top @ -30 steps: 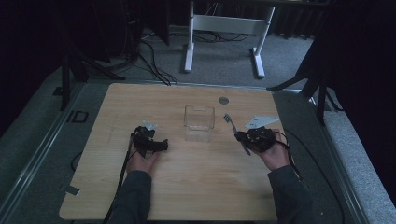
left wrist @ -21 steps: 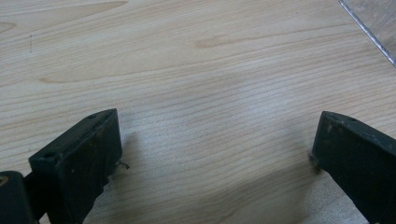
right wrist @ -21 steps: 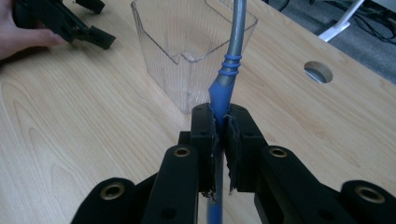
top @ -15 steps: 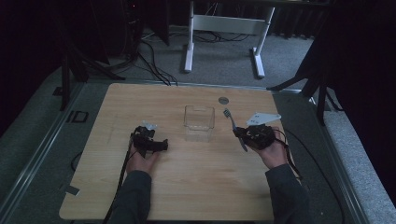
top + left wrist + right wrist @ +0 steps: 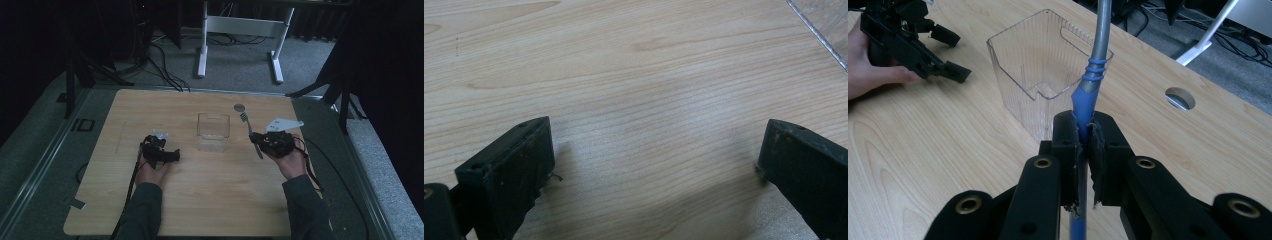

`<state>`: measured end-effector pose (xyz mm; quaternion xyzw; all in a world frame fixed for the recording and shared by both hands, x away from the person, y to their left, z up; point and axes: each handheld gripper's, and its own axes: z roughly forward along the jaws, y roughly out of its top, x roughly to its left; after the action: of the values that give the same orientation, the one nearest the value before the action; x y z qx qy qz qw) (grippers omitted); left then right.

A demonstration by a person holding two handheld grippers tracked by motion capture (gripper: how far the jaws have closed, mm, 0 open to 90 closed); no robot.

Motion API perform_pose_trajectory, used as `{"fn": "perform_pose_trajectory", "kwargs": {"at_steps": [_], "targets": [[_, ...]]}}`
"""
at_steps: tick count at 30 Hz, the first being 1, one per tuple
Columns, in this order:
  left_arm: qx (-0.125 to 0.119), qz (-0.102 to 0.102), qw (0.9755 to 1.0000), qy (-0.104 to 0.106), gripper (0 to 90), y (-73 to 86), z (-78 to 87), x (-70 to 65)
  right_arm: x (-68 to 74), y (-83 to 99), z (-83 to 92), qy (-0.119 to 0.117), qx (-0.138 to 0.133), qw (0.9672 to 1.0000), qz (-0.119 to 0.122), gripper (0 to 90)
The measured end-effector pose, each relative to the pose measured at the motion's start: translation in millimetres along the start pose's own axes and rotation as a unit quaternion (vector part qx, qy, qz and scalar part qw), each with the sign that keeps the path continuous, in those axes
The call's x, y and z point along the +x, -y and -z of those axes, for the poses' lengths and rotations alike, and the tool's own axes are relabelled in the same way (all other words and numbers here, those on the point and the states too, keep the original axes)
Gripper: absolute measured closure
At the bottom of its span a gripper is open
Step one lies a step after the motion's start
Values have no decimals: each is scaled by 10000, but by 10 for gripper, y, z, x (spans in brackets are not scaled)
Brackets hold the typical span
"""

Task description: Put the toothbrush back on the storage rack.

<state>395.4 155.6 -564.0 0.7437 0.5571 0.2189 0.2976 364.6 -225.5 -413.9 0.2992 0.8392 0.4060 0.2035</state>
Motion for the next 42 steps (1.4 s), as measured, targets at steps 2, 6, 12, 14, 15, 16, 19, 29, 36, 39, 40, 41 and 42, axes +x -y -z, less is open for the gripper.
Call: {"fn": "perform_pose_trajectory", "kwargs": {"at_steps": [2, 6, 12, 14, 15, 16, 19, 29, 36, 39, 40, 41, 42], "targets": [[1, 3, 10000, -2, 17, -1, 0, 0, 1, -11, 1, 5, -36, 10000, -17, 822], [-2, 4, 10000, -2, 17, 0, -1, 0, -12, -24, 4, 19, -119, 9999, -74, 822], [-4, 5, 10000, 3, 17, 0, -1, 0, -30, -44, 10, 12, -200, 9997, -115, 822], [-2, 2, 10000, 3, 17, -1, -1, 0, -36, -53, 11, 1, -252, 9996, -129, 822], [-2, 6, 10000, 2, 17, -1, -1, 0, -34, -56, 13, -5, -276, 9995, -152, 822], [-4, 4, 10000, 4, 17, 0, -1, 0, -34, -59, 14, -21, -305, 9994, -152, 822], [-2, 5, 10000, 3, 17, -1, -1, 0, -27, -63, 1, -24, -318, 9994, -119, 822], [-4, 8, 10000, 2, 17, -1, -1, -1, -29, -71, -13, -45, -489, 9987, -168, 822], [-4, 9, 10000, 0, 17, -1, -1, -1, -29, -74, -23, -34, -603, 9979, -216, 822], [0, 8, 10000, -2, 17, -2, -1, 0, -29, -78, -32, -32, -662, 9975, -248, 822], [0, 8, 10000, -2, 17, -2, -1, 0, -29, -80, -36, -32, -689, 9972, -271, 822], [-1, 9, 10000, -2, 17, -2, -1, -1, -31, -81, -38, -29, -704, 9971, -285, 822], [-1, 10, 10000, -3, 17, -2, -2, -1, -32, -82, -40, -36, -720, 9970, -298, 822]]}}
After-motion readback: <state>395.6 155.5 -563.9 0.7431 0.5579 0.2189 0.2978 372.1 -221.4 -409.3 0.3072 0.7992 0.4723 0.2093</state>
